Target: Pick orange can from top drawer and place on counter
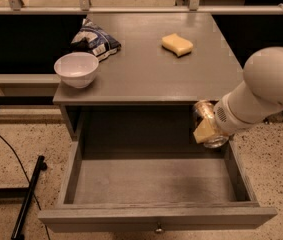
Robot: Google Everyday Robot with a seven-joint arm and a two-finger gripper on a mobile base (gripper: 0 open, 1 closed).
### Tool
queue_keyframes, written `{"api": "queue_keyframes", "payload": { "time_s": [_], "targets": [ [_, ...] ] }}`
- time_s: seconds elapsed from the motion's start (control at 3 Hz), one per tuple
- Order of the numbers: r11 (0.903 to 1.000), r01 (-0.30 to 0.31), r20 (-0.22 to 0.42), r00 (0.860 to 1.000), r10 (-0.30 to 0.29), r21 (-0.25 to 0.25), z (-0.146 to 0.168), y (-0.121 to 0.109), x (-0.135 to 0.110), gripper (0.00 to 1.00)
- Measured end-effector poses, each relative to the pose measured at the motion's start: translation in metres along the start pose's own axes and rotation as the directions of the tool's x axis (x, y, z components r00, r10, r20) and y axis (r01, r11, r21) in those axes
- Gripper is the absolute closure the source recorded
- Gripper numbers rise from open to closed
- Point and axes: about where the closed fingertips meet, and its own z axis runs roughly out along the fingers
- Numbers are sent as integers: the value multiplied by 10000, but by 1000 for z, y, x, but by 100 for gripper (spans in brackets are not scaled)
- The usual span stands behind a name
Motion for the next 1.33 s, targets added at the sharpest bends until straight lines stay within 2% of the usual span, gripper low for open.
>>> {"api": "queue_keyframes", "payload": {
  "time_s": [0.33,0.67,1.0,1.33],
  "targets": [
    [9988,480,-431,9979,-475,95,-37,13,-17,100],
    [9959,881,-694,9938,-867,184,-65,13,-45,100],
    [9933,1153,-485,9922,-1146,115,-85,1,-76,100],
    [9931,1140,-190,9932,-1145,-271,-87,-19,-99,100]
  ]
}}
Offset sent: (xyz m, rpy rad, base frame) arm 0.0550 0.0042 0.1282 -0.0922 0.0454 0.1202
